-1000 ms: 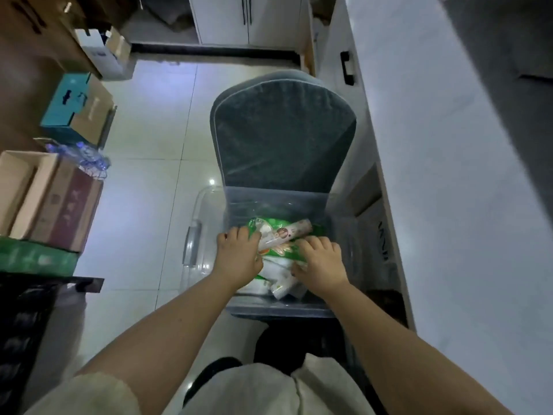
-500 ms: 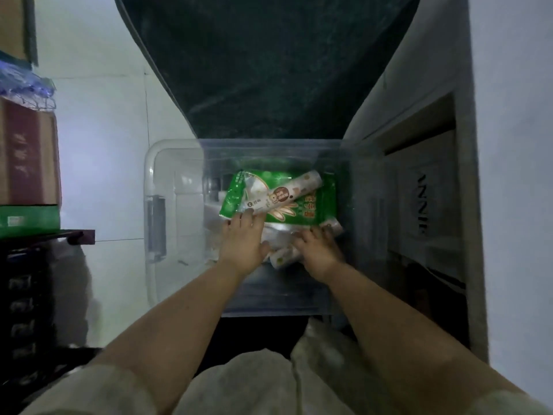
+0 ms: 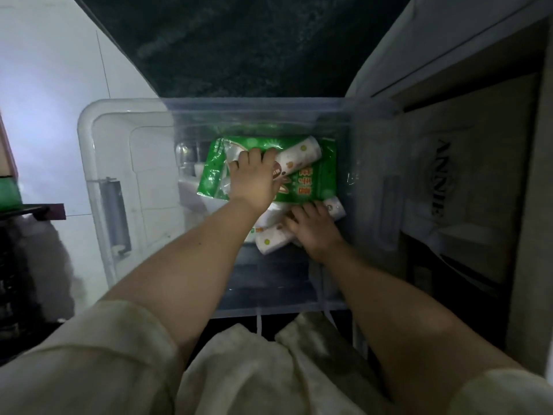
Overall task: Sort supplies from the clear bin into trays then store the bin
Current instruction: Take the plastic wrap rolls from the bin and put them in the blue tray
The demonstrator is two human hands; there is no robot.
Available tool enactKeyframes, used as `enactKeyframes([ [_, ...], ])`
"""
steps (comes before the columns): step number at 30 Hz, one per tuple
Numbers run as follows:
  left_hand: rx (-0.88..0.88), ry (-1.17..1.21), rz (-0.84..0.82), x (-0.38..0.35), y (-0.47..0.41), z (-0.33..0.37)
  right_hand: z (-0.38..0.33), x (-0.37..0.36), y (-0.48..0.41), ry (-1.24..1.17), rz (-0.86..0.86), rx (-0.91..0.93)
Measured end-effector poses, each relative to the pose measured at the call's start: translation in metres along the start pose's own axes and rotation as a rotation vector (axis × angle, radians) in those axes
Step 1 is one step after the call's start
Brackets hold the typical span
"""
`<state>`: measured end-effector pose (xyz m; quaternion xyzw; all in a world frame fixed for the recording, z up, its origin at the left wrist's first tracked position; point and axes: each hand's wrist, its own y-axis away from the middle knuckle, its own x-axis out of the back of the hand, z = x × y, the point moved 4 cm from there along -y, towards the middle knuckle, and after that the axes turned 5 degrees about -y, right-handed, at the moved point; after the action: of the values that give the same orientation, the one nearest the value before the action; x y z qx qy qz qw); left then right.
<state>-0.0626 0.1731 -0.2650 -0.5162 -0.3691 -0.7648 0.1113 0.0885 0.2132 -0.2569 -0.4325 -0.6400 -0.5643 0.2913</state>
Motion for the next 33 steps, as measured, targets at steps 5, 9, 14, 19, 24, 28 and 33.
enactKeyframes([
  [5, -0.017, -0.029, 0.051, 0.056, 0.034, 0.003, -0.013, 0.05, 0.018, -0.076, -0.003, -0.058],
  [9, -0.081, -0.052, 0.134, 0.121, 0.08, 0.008, -0.027, 0.107, 0.046, -0.078, 0.066, -0.081],
  [14, -0.197, -0.095, 0.264, 0.203, 0.124, 0.004, -0.051, 0.167, 0.083, -0.097, 0.235, -0.24],
  [19, -0.368, -0.063, 0.358, 0.251, 0.154, 0.005, -0.083, 0.213, 0.12, -0.143, 0.507, -0.405],
  [24, -0.598, -0.089, 0.402, 0.284, 0.188, 0.034, -0.127, 0.234, 0.176, -0.15, 0.697, -0.587],
  [28, -0.807, -0.069, 0.438, 0.304, 0.232, 0.079, -0.169, 0.233, 0.24, -0.198, 0.813, -0.763],
  [33, -1.116, -0.034, 0.45, 0.313, 0.31, 0.166, -0.208, 0.24, 0.341, -0.134, 0.912, -1.007],
])
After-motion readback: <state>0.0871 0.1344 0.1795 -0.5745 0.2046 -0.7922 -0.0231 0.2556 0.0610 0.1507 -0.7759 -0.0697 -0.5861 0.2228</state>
